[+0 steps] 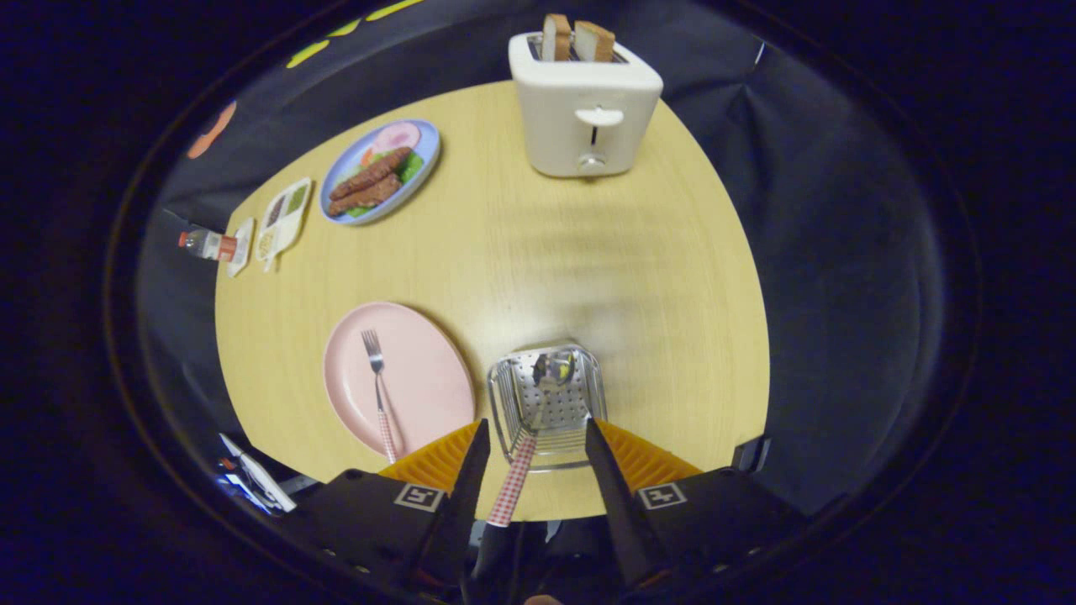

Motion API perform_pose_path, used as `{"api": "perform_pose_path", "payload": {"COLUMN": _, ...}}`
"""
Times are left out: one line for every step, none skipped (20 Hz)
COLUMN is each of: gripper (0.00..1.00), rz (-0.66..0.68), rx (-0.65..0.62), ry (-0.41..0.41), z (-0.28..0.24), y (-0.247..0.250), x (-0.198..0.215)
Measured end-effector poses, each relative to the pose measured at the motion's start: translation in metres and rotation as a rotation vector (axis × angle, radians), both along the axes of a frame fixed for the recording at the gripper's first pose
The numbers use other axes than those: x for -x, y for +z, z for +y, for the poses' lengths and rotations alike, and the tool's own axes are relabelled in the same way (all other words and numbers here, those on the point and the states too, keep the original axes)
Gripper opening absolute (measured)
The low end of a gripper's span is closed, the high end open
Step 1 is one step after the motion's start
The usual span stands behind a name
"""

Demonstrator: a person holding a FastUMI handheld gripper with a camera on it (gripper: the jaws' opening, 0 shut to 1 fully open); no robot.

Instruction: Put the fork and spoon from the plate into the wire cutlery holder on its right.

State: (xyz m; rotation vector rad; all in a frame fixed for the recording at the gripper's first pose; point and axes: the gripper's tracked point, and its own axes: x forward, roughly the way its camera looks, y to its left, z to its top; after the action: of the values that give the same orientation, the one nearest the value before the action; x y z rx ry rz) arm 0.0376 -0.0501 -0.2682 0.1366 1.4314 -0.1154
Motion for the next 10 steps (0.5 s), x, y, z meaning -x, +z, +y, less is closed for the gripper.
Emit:
{"api": "perform_pose_path", "payload": {"gripper": 0.73, "rz": -0.079, "rx": -0.003, "ry": 0.022, "z": 0.006, "y": 0.007, "x": -0.01}}
{"api": "perform_pose_path", "payload": {"gripper": 0.76, "rz": -0.15, "rx": -0.004, "ry": 0.037, "z": 0.013, "y": 0.015, "x": -0.017}}
{"api": "perform_pose_path", "payload": {"gripper": 0.78, "rz": -0.212, "rx": -0.006, "ry": 0.049, "z": 0.022, "y": 0.021, "x": -0.022}}
{"api": "perform_pose_path", "payload": {"gripper": 0.81, "rz": -0.27, "rx": -0.015, "ry": 0.061, "z": 0.034, "y": 0.027, "x": -0.024}}
{"api": "perform_pose_path", "payload": {"gripper": 0.84, "rz": -0.318, "rx": -0.027, "ry": 0.074, "z": 0.048, "y": 0.031, "x": -0.022}}
{"api": "perform_pose_path", "payload": {"gripper": 0.92, "rz": -0.361, "rx": -0.039, "ry": 0.09, "z": 0.062, "y": 0.034, "x": -0.02}}
{"api": "perform_pose_path", "payload": {"gripper": 0.93, "rz": -0.405, "rx": -0.048, "ry": 0.111, "z": 0.078, "y": 0.036, "x": -0.016}}
{"api": "perform_pose_path", "payload": {"gripper": 0.93, "rz": -0.45, "rx": -0.056, "ry": 0.137, "z": 0.094, "y": 0.036, "x": -0.013}}
{"api": "perform_pose_path", "payload": {"gripper": 0.93, "rz": -0.487, "rx": -0.061, "ry": 0.168, "z": 0.11, "y": 0.034, "x": -0.005}}
{"api": "perform_pose_path", "payload": {"gripper": 0.93, "rz": -0.518, "rx": -0.061, "ry": 0.207, "z": 0.125, "y": 0.03, "x": 0.002}}
